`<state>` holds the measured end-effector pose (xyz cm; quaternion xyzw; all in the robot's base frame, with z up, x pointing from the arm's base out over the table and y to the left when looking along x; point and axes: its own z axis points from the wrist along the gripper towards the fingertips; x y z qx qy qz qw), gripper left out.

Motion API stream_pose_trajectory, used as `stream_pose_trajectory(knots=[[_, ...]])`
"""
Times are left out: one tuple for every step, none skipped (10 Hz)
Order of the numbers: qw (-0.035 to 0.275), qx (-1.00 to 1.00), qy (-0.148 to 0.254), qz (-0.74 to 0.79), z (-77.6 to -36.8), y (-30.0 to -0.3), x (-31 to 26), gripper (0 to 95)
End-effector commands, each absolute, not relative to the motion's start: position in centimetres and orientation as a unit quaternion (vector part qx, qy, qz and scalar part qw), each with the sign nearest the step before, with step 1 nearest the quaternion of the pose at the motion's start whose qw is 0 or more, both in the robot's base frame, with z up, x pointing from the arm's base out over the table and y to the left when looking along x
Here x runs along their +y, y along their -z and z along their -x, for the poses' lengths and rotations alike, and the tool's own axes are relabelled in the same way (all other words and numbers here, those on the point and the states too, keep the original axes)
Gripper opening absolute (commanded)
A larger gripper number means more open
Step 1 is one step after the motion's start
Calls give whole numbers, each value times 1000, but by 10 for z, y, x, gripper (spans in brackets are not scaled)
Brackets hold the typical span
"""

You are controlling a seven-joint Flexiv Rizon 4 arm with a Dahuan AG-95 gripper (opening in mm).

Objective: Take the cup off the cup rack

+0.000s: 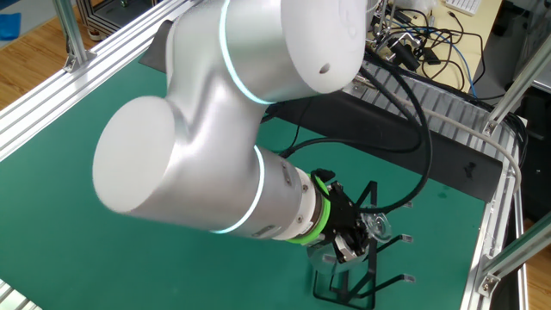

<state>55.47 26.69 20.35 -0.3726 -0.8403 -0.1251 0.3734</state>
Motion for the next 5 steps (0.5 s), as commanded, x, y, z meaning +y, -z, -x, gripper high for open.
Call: stream_pose_trajectory(knots=[[372, -840, 126, 375, -550, -207, 269, 0], [371, -840, 125, 376, -548, -209, 271, 0], [371, -840, 125, 376, -546, -211, 271, 0], [372, -840, 125, 376, -545, -214, 271, 0], [372, -840, 125, 374, -544, -215, 270, 0]])
